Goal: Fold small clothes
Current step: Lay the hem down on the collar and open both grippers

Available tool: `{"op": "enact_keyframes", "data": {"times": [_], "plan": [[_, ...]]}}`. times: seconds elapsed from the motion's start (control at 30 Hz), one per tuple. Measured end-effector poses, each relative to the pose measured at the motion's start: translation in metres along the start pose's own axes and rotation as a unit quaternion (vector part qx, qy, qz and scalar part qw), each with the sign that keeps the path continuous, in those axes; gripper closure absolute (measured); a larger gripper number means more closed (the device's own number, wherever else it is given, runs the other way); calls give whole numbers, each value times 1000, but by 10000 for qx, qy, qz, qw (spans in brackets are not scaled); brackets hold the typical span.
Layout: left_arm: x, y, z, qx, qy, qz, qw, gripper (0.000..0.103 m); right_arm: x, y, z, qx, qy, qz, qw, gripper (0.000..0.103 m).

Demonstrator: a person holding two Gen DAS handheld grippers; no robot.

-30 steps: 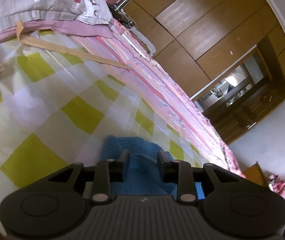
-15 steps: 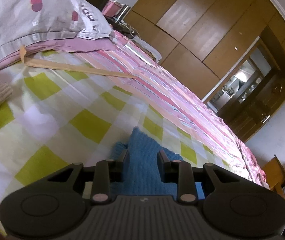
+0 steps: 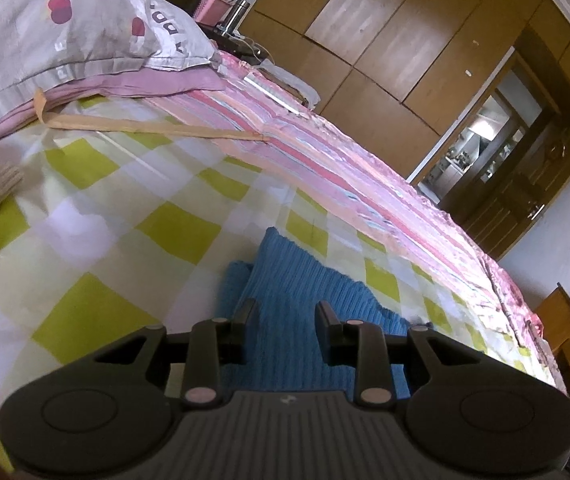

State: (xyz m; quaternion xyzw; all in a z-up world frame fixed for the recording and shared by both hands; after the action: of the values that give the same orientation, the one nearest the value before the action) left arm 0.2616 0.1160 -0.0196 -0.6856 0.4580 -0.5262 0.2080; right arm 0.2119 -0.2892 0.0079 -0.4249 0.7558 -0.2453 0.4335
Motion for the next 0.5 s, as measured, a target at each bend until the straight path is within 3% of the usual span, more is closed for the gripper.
{"op": "enact_keyframes", "data": {"times": [0.13,0.2,0.5], "plan": [[-1,3,-12,-65,-89,124,9999,68,-7,7,-6,-131,161,-444,9988,84],[-3,5,-19,-95,-218,162,9996,68,-4,8,-8,-148,206,-348,9991,91],[-3,23,-42,-391,-420,295,9979,67,-7,5,-25,-106,200,-427,9988,93]]}}
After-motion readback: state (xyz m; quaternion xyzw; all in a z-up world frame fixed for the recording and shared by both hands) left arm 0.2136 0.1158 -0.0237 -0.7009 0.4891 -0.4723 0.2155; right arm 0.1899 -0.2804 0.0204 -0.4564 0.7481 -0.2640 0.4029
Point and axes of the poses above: each gripper's, at about its wrist camera, not at the fingertips, and z roughly the way its jaws point, x to its right, y to its underside, the point moved 1 cm from there along z, roughly the way its jaws point, and after that the axes turned 12 degrees about x, right-handed, at the moved point
